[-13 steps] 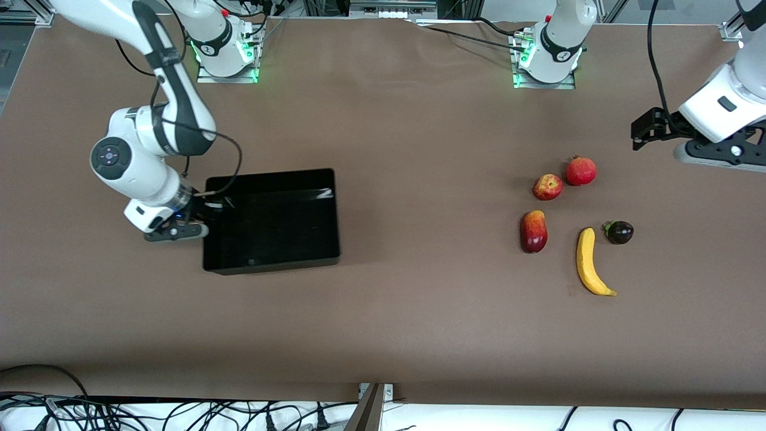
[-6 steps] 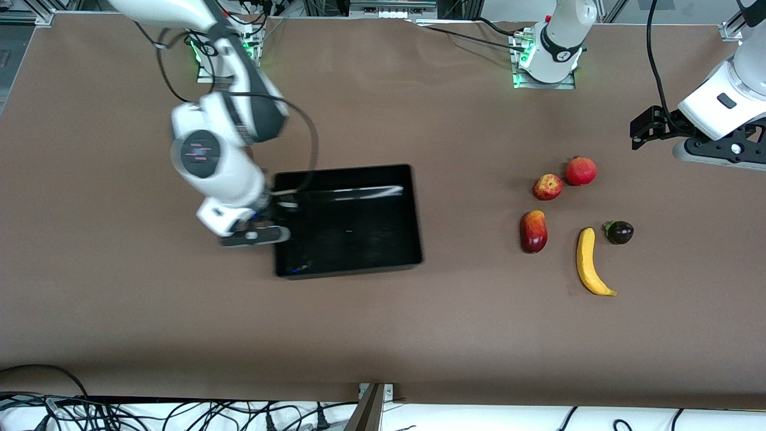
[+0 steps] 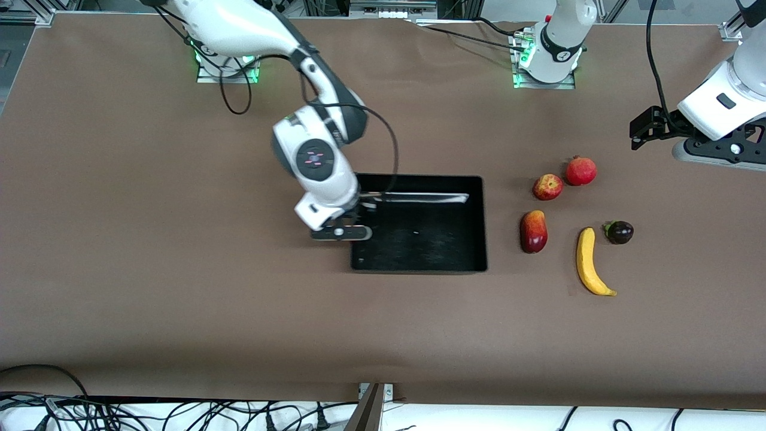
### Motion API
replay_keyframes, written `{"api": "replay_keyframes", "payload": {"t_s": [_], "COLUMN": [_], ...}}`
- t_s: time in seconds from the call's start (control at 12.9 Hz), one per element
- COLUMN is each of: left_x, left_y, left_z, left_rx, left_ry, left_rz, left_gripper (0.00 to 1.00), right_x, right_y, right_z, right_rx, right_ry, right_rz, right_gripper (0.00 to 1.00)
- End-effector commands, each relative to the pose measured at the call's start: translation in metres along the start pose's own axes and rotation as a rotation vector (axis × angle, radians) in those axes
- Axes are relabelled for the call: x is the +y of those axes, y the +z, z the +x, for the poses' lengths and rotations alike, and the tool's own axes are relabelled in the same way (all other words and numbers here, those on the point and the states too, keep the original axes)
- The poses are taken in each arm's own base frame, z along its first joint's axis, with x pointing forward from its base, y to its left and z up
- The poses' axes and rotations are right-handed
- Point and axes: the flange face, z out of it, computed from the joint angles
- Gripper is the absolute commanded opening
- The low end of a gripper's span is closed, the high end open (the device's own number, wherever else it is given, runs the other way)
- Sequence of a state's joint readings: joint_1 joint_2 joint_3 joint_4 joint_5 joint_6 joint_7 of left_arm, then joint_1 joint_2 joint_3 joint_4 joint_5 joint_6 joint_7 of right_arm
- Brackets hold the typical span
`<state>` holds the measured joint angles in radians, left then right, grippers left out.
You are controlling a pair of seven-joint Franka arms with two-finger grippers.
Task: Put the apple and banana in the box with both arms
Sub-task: 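Slide the black box across the table toward the fruit with the right gripper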
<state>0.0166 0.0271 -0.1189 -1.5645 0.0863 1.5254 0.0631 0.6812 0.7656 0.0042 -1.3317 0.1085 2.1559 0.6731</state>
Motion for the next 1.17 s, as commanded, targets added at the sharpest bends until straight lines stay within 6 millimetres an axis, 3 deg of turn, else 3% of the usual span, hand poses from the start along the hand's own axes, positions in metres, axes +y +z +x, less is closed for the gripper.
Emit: {"api": "replay_keyframes", "payload": {"t_s": [0.0,0.39,0.85,0.93,1.01,1.09], "left_x": [0.001,0.003,0.002,0.002,0.005,0.008], "left_y": [-0.006,-0.006,-0.007,-0.008,-0.008,-0.007], "left_z": [0.004,0.004,0.004,0.003,0.003,0.004], "left_rx": [-0.001,-0.001,0.0,0.0,-0.001,-0.005], "left_ry": [-0.005,0.0,-0.002,0.001,0.008,0.019], "left_rz": [-0.021,-0.02,-0.017,-0.016,-0.01,0.037], "left_gripper": [1.0,1.0,1.0,1.0,1.0,1.0], "right_x": [-0.038,-0.065,-0.067,-0.067,-0.067,-0.068], "right_y": [0.012,0.042,0.048,0.048,0.047,0.043], "right_z": [-0.007,-0.038,-0.045,-0.046,-0.046,-0.045], "right_rx": [0.038,0.034,0.03,0.03,0.04,0.051], "right_ry": [0.058,0.069,0.051,0.047,0.03,0.013], "right_rz": [0.054,0.048,0.034,0.032,0.024,0.022], "right_gripper": [0.0,0.0,0.0,0.25,0.31,0.65]}}
